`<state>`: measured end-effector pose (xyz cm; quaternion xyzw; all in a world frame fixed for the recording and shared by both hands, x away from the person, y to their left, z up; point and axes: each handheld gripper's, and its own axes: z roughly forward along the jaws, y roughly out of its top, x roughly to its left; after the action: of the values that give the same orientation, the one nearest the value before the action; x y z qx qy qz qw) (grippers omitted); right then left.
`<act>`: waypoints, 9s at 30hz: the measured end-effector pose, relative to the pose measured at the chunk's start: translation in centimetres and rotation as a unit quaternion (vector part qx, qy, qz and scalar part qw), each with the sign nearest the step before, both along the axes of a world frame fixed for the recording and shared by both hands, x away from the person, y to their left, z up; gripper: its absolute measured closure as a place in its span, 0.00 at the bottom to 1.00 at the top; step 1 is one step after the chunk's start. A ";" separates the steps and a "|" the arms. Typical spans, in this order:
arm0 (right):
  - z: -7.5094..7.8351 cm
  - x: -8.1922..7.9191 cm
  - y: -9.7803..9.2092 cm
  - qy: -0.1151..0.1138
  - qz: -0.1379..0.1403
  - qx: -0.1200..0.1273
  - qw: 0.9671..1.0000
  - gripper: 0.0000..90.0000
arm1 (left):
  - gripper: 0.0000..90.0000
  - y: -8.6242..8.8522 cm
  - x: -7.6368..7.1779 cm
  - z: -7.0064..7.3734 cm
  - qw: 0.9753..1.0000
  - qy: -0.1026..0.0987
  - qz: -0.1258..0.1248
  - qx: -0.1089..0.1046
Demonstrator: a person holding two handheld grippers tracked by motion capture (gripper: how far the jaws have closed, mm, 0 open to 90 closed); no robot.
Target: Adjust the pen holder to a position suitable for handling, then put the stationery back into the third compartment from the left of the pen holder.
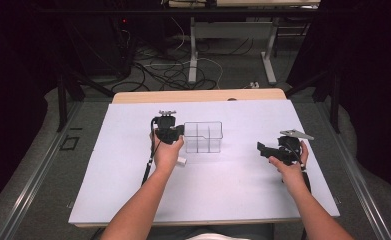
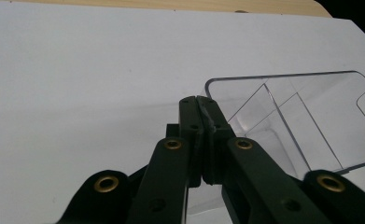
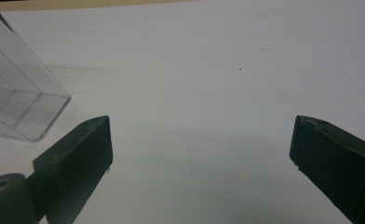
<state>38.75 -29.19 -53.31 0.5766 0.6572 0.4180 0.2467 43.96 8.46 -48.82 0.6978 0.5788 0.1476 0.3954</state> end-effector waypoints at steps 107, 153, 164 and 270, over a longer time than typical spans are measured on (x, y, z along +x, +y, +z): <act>5.7 0.3 19.2 -0.016 0.374 -0.129 0.918 0.38 | 0.01 14.4 -6.9 -1.9 0.995 -0.098 -0.024 -0.007; 0.5 4.1 27.8 0.108 0.467 -0.242 0.844 0.61 | 0.01 15.5 -7.6 -2.8 0.996 -0.086 -0.021 0.000; -0.3 4.6 28.0 0.127 0.469 -0.257 0.835 0.66 | 0.01 15.4 -7.5 -2.9 0.996 -0.084 -0.021 0.001; 2.2 -6.0 18.8 -0.147 0.302 -0.070 0.939 0.79 | 0.35 5.0 -9.4 0.4 0.969 -0.040 -0.130 -0.207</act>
<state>32.77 -10.38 -51.12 0.2645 0.7845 0.5057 0.2428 34.54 13.46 -48.39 0.6635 0.4851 -0.0005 0.5696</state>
